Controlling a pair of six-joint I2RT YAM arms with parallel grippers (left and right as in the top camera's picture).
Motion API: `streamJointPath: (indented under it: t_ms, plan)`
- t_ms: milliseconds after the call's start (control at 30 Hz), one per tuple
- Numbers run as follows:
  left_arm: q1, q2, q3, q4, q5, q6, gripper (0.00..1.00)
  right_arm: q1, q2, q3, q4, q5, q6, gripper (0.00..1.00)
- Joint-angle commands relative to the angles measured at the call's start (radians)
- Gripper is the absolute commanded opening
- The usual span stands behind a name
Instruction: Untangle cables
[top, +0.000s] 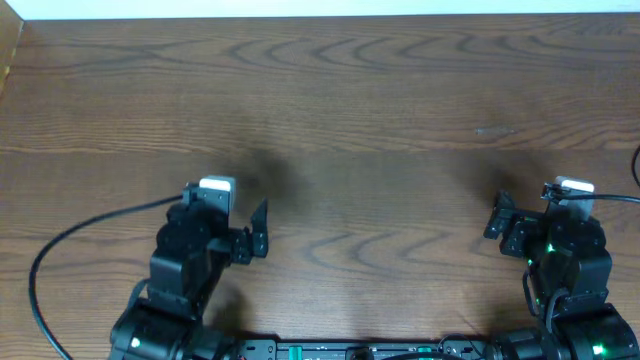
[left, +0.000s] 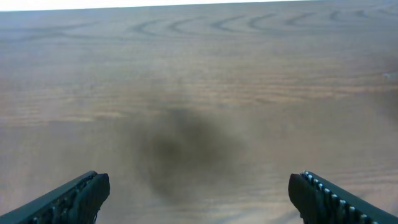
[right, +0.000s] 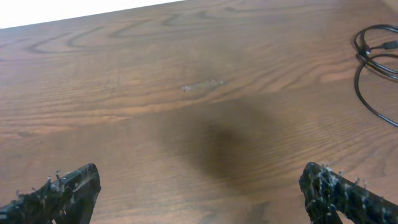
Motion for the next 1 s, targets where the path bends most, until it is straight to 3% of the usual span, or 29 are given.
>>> streamJointPath:
  t_ms: [0, 467, 967]
  plan:
    - [-0.004, -0.031, -0.031, -0.025, -0.027, -0.017, 0.98, -0.014, -0.006, -0.005, -0.003, 0.019, 0.02, 0.99]
    - [-0.004, -0.034, -0.032, -0.024, -0.027, -0.016, 0.98, -0.014, -0.006, -0.005, -0.001, 0.022, 0.023, 0.99]
    - [-0.004, -0.034, -0.032, -0.148, -0.027, -0.016, 0.98, -0.014, -0.006, -0.005, -0.121, 0.012, 0.023, 0.99]
